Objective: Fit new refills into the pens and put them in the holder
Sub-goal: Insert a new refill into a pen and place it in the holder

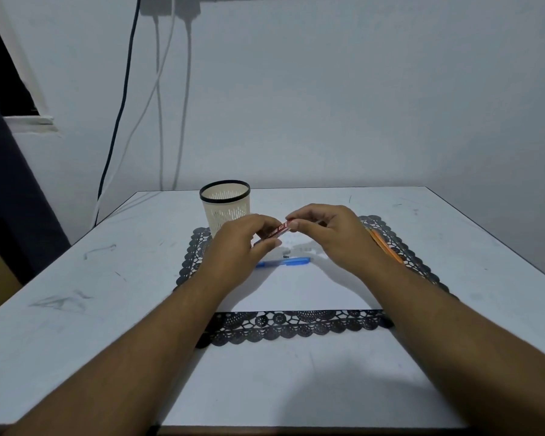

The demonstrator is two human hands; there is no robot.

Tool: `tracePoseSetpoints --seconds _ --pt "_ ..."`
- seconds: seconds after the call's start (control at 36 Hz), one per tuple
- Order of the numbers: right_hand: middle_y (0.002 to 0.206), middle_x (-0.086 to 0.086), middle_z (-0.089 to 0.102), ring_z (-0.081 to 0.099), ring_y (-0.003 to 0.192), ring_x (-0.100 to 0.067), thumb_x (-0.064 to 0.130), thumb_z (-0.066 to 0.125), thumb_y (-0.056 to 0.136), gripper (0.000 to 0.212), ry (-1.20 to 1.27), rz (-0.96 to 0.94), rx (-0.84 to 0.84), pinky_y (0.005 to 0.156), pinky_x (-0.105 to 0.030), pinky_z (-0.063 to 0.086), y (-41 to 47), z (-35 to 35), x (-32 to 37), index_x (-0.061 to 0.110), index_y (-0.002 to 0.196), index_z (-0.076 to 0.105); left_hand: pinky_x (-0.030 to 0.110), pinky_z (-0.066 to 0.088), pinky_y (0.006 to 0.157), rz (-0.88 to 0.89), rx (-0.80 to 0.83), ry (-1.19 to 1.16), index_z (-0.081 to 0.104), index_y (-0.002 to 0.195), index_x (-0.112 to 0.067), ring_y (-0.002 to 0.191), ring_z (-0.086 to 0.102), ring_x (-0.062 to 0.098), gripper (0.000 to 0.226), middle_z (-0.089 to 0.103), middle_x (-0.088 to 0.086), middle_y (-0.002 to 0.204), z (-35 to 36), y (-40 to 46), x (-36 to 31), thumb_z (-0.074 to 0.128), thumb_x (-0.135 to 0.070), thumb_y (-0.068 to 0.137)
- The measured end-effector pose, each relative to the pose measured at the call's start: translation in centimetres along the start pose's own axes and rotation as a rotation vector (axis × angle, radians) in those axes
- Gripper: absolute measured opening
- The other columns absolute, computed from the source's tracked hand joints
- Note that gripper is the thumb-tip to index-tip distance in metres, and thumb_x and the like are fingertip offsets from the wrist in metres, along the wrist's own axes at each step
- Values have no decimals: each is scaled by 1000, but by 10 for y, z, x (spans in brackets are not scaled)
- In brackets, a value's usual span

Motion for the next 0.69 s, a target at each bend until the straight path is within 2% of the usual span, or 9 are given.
tracePoseSetpoints --seconds 0.06,0.14,0.25,0.36,0.53,0.61,0.69 --pt "92 6 79 72 92 -6 24 71 98 14 42 -12 -2 80 -11 49 -1 -1 2 16 103 81 15 47 79 2 -10 1 74 112 -23 92 64 3 22 72 -13 98 -1 0 0 78 -20 90" --pt "91 1 79 73 90 -10 22 65 102 19 111 -19 -24 83 -16 53 -3 -1 6 11 102 80 19 49 80 5 -24 17 74 113 -24 91 63 3 24 72 -13 98 -1 -1 0 79 -22 89" --pt "88 1 78 67 76 -11 28 67 101 18 148 103 -78 66 -22 49 -3 3 4 17 100 81 24 49 81 26 -86 93 73 114 -24 89 59 3 24 69 -13 100 -3 -1 -3 77 -25 91" --pt "91 -7 79 63 70 -16 22 70 99 15 314 317 -55 53 -25 42 -4 10 0 10 99 78 12 38 79 64 -133 192 72 115 -21 89 50 3 24 65 -11 99 -7 -1 -6 76 -23 92" --pt "93 -12 79 60 61 -13 15 73 96 14 534 500 -59 46 -22 39 -6 15 -4 4 103 76 27 41 83 141 -173 247 73 113 -20 94 55 12 23 68 -7 99 -9 0 -8 76 -23 91" --pt "85 -12 76 57 55 -11 9 67 98 9 705 620 -20 39 -18 34 -7 21 -6 2 102 71 31 50 83 74 -192 126 75 111 -22 93 62 10 22 72 -11 101 -13 -1 -12 77 -28 91" --pt "77 -8 73 54 50 -8 9 62 100 10 899 757 62 33 -13 28 -11 29 -4 7 92 66 21 54 72 -124 -206 -219 75 104 -23 82 68 4 19 75 -12 91 -16 -4 -14 82 -23 87"
Point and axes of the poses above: each hand's wrist, its own y-axis towards the middle knuckle, its own z-axis out of the palm, x = y × z, the point moved 4 cm from there along y, towards the middle knuckle
